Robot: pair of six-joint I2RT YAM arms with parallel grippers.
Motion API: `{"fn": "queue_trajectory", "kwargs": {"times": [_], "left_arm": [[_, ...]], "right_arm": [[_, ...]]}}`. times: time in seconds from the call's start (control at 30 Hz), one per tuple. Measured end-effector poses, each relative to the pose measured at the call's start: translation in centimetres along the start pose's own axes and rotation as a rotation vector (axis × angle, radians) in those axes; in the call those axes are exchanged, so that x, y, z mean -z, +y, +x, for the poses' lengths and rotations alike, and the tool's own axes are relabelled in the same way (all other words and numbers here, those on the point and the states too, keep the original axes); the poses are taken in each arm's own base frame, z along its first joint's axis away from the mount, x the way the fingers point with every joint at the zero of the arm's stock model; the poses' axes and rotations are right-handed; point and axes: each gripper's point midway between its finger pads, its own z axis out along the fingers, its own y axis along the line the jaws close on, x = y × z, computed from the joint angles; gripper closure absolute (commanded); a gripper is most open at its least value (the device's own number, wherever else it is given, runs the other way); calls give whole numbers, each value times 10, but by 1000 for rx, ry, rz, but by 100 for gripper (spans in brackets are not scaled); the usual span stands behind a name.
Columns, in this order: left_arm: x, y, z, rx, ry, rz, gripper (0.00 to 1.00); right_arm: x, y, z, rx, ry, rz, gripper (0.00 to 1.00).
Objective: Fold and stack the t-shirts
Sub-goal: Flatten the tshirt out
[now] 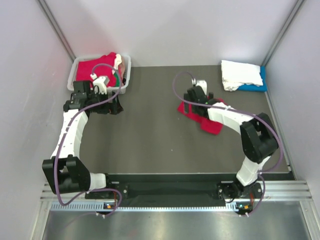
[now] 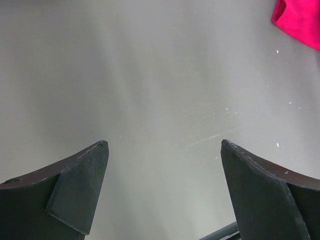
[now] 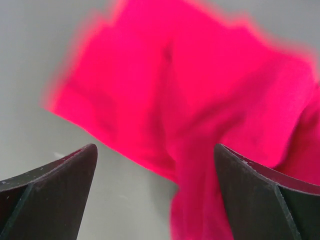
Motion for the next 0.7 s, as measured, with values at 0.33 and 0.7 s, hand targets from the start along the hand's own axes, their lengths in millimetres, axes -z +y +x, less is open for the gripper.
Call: {"fn": "queue_trajectory", "kwargs": {"times": [0.33, 0.7], "left_arm": [[6, -7, -7, -12, -18, 22, 2], [8, -7, -8, -24, -19, 21, 2]], "right_arm": [[-18, -54, 83, -53, 173, 90, 65], [-12, -50, 68, -86, 137, 58, 100]]}}
